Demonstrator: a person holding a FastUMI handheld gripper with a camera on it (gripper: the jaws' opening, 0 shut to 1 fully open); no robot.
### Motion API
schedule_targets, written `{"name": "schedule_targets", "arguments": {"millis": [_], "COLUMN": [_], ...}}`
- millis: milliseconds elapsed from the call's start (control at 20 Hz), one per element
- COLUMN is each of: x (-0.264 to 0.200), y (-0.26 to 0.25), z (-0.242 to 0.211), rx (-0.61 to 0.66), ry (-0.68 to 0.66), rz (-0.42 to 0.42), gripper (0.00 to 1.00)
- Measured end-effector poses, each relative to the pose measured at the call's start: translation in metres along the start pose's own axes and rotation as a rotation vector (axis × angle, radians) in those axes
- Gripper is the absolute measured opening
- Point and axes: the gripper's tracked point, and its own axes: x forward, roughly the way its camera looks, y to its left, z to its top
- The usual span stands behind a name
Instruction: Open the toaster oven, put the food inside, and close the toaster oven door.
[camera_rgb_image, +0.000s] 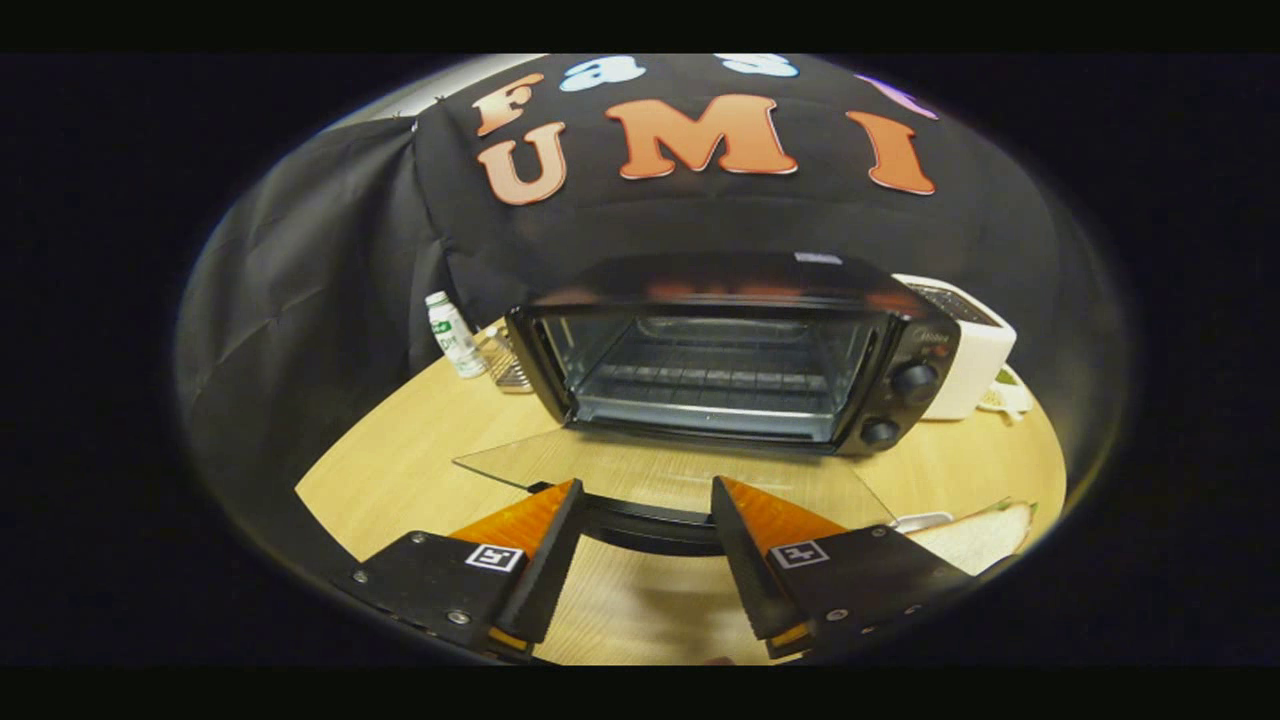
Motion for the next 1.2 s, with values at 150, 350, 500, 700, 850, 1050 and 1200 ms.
{"name": "schedule_targets", "arguments": {"millis": [150, 350, 500, 700, 850, 1050, 1200], "x": [0.012, 0.027, 0.034, 0.019, -0.011, -0.055, -0.085], "y": [0.002, -0.007, -0.013, -0.024, -0.035, -0.071, -0.112], "z": [-0.034, -0.055, -0.049, -0.031, -0.004, 0.033, 0.055], "rx": [-0.023, 0.022, 0.031, 0.087, 0.083, 0.082, 0.101], "ry": [0.077, 0.149, 0.131, 0.096, 0.017, -0.095, -0.172], "rz": [0.015, 0.002, 0.006, 0.01, 0.014, -0.035, -0.111], "gripper": [0.75, 0.74, 0.7, 0.68, 0.71, 0.71, 0.72]}}
